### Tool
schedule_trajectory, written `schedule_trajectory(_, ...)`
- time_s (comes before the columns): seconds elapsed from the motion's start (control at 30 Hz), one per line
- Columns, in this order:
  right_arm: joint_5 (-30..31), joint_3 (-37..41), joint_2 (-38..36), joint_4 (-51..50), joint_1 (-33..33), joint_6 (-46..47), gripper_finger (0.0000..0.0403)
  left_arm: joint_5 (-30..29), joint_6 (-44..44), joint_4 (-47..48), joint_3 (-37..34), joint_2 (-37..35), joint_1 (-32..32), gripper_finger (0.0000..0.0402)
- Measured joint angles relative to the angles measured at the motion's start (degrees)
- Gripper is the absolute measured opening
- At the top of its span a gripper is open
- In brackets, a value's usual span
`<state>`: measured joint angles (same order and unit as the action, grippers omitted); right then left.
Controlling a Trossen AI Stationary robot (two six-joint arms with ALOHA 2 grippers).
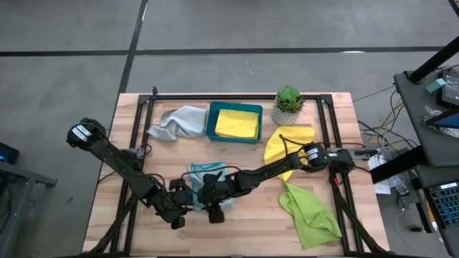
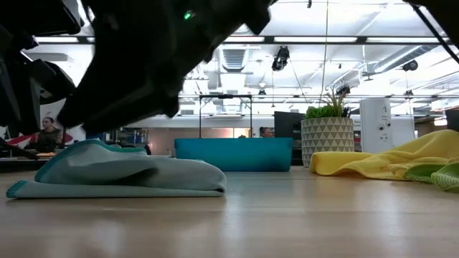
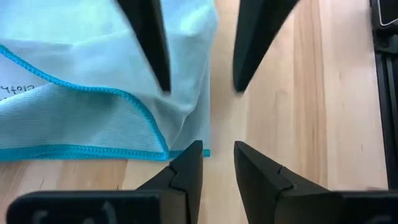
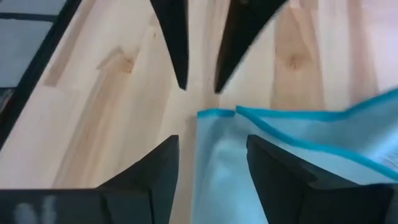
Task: Fold microfiber towels
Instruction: Fold the light blue microfiber cloth
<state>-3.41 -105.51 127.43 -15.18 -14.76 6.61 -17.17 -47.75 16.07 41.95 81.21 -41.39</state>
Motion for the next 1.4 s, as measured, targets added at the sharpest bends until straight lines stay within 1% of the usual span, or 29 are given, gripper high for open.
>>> schedule_trajectory(0.1,0.6,2.6,-3.3,-2.1,0.0,-0.4,0.0179,0.0,0.0,0.0,0.0,0.0,0.0,0.0076)
schedule_trajectory(0.17,2.3,5.1,-6.0,-3.6,0.0,-0.8,0.0178,0.0,-0.2,0.0,0.0,0.0,0.0,0.0076)
schedule_trajectory(0.3,9.8,11.7,-12.5,-5.4,0.2,-2.3,0.0172,-0.1,-1.5,-0.1,-0.1,0.5,0.0,0.0076)
schedule_trajectory(0.37,14.0,16.2,-15.9,-4.5,0.7,-3.2,0.0169,-1.0,-1.5,-0.2,-0.1,1.0,-0.2,0.0076)
schedule_trajectory(0.43,16.8,20.9,-18.9,-2.3,1.9,-3.5,0.0167,-1.9,-1.5,-0.5,-0.1,1.5,-0.2,0.0076)
schedule_trajectory(0.6,16.4,30.8,-22.8,7.2,6.8,-2.9,0.0162,-4.6,-1.5,-0.4,-0.2,3.4,-0.2,0.0076)
schedule_trajectory(0.63,15.6,32.0,-22.9,8.7,7.9,-2.9,0.0162,-4.9,-1.5,-0.4,-0.2,3.8,-0.2,0.0076)
schedule_trajectory(0.73,10.1,34.8,-22.0,13.8,11.0,-2.9,0.0162,-5.4,-1.5,-0.2,-0.4,4.8,-0.2,0.0076)
schedule_trajectory(0.8,7.7,35.6,-20.7,17.0,12.6,-2.8,0.0162,-5.4,-1.4,-0.3,-0.4,5.4,-0.2,0.0076)
schedule_trajectory(0.93,7.2,35.4,-19.0,19.0,13.9,-3.9,0.0162,-5.8,-1.5,-0.6,-0.4,6.9,-0.2,0.0076)
schedule_trajectory(1.27,7.5,30.8,-12.3,19.3,14.1,-7.9,0.0162,-5.9,-1.9,-0.5,-0.9,8.8,-0.2,0.0076)
schedule_trajectory(1.4,7.5,28.9,-10.7,18.4,14.1,-8.8,0.0150,-5.8,-3.0,-0.4,-1.2,8.8,-0.2,0.0076)
